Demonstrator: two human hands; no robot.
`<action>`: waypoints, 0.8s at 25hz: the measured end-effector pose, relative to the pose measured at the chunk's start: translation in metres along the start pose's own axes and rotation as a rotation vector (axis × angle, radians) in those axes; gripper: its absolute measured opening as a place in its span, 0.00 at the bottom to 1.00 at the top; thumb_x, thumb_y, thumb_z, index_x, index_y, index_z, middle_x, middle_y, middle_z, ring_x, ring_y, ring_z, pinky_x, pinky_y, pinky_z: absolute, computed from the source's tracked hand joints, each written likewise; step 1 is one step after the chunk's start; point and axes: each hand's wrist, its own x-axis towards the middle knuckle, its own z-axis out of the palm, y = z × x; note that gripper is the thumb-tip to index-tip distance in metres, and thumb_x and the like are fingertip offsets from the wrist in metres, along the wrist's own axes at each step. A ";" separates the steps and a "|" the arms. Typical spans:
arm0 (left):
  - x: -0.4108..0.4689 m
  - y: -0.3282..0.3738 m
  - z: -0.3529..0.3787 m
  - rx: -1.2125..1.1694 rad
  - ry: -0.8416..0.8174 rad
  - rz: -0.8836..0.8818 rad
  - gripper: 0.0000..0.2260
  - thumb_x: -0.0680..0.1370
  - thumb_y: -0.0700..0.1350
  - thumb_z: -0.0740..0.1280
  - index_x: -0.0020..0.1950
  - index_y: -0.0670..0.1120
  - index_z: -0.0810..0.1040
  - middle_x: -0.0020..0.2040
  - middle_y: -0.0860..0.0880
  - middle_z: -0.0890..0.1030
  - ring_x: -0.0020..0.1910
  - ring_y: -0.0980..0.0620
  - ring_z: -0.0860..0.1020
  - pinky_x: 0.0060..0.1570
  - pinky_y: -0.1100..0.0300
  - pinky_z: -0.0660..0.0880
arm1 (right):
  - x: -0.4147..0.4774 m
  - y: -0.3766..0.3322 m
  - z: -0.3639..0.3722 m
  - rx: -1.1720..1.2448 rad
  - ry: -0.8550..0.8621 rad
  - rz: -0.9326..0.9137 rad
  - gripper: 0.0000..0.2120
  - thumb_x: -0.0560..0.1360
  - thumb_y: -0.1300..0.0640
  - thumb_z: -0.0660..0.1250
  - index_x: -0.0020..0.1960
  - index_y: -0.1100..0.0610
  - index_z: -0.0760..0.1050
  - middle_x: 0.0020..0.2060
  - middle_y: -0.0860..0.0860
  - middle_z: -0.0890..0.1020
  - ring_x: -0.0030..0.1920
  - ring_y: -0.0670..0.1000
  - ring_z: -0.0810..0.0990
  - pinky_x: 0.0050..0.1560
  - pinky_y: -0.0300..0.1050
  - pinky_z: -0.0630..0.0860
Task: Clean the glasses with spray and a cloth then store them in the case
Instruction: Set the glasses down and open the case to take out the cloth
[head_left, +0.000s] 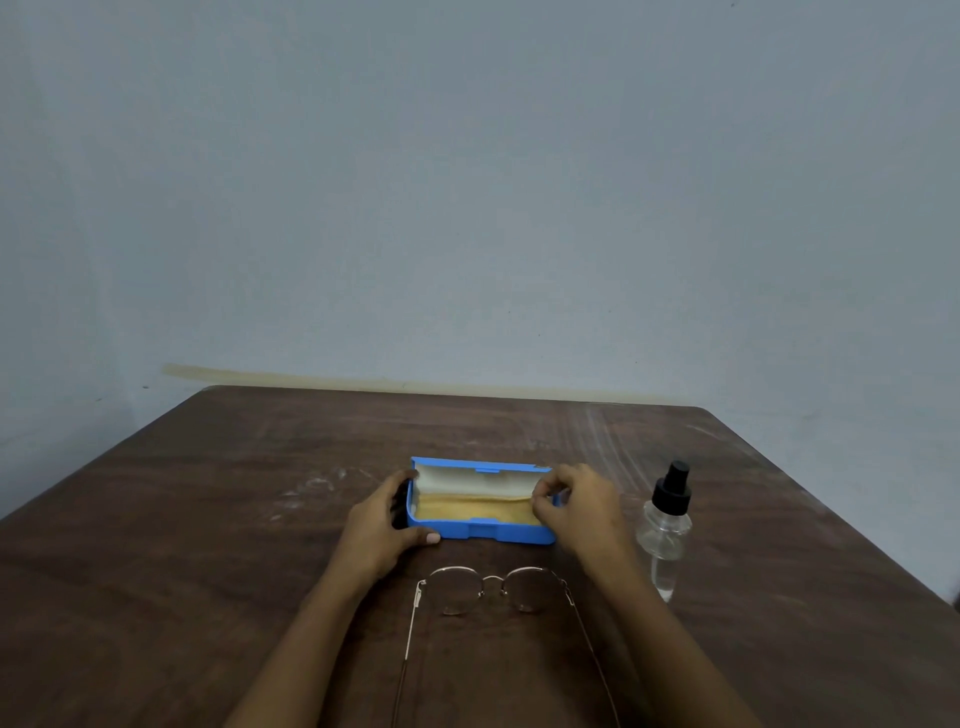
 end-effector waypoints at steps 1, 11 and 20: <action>-0.001 0.001 0.000 -0.005 0.001 0.007 0.36 0.64 0.34 0.75 0.69 0.47 0.66 0.67 0.43 0.72 0.60 0.53 0.72 0.53 0.65 0.68 | 0.000 -0.002 -0.003 0.031 -0.021 0.000 0.09 0.69 0.60 0.68 0.34 0.50 0.74 0.39 0.48 0.77 0.39 0.47 0.75 0.38 0.40 0.73; -0.002 0.003 0.001 0.048 -0.008 0.151 0.17 0.70 0.46 0.72 0.58 0.54 0.75 0.60 0.53 0.72 0.63 0.52 0.70 0.60 0.58 0.69 | -0.004 -0.007 -0.014 0.505 -0.149 -0.100 0.14 0.72 0.67 0.66 0.39 0.48 0.75 0.36 0.48 0.77 0.40 0.47 0.75 0.41 0.40 0.73; -0.002 0.009 0.008 0.191 0.040 0.098 0.16 0.75 0.47 0.65 0.60 0.63 0.71 0.76 0.45 0.55 0.73 0.43 0.50 0.70 0.46 0.54 | -0.011 -0.016 -0.013 0.599 -0.285 -0.286 0.16 0.75 0.70 0.62 0.41 0.49 0.76 0.42 0.45 0.78 0.49 0.48 0.76 0.48 0.41 0.73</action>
